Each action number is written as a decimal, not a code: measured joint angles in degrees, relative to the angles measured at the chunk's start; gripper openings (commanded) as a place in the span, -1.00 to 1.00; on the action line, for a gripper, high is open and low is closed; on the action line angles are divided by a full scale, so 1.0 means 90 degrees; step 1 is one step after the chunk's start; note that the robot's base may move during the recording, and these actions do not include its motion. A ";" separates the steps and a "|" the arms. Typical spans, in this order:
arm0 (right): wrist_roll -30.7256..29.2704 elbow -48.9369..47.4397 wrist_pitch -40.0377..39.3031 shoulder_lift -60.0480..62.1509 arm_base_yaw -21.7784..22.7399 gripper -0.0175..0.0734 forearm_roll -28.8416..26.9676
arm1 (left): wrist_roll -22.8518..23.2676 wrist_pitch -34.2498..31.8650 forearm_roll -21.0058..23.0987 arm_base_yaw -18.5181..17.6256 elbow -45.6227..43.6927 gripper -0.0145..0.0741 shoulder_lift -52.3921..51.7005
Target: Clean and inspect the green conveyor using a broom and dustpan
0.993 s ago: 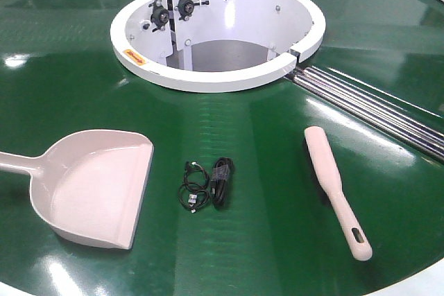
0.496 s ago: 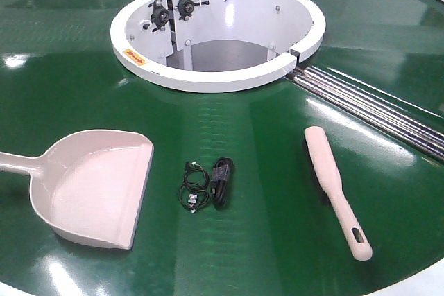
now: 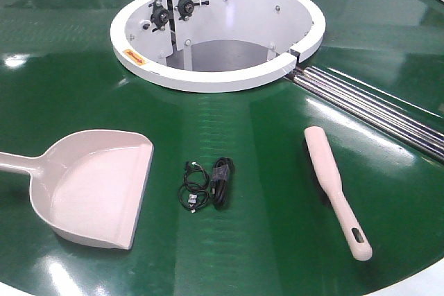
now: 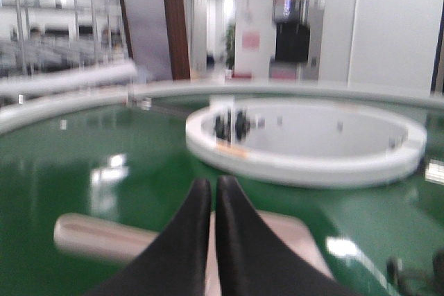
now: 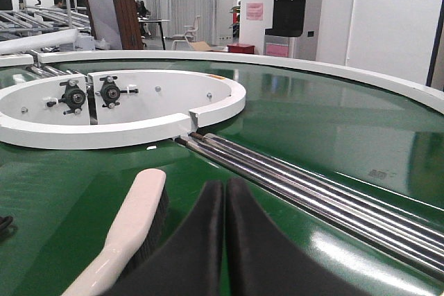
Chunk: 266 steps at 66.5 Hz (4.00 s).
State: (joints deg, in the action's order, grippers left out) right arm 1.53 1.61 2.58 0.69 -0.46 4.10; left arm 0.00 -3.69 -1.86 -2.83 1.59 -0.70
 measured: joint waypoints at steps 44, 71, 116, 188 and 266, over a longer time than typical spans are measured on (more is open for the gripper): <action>0.0000 0.0000 0.0000 0.0000 0.0000 -0.63 0.0000 | 0.0000 0.3379 -0.0443 0.0000 -0.3578 -0.69 0.3467; 0.0000 0.0000 0.0000 0.0000 0.0000 -0.63 0.0000 | 0.0000 0.3524 -0.0457 0.0000 -0.3620 -0.59 0.4778; 0.0000 0.0000 0.0000 0.0000 0.0000 -0.63 0.0000 | 0.0000 0.3736 -0.0465 0.0000 -0.3625 0.46 0.4814; 0.0000 0.0000 0.0000 0.0000 0.0000 -0.63 0.0000 | -0.5938 0.7871 -0.0505 0.0000 -0.8063 0.46 0.9162; 0.0000 0.0000 0.0000 0.0000 0.0000 -0.63 0.0000 | -0.8530 0.7094 -0.1566 0.0000 -0.8461 0.46 1.1224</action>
State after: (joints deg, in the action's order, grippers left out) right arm 1.53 1.61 2.58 0.69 -0.46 4.10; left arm -76.77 60.15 -15.96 -2.83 -74.56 100.31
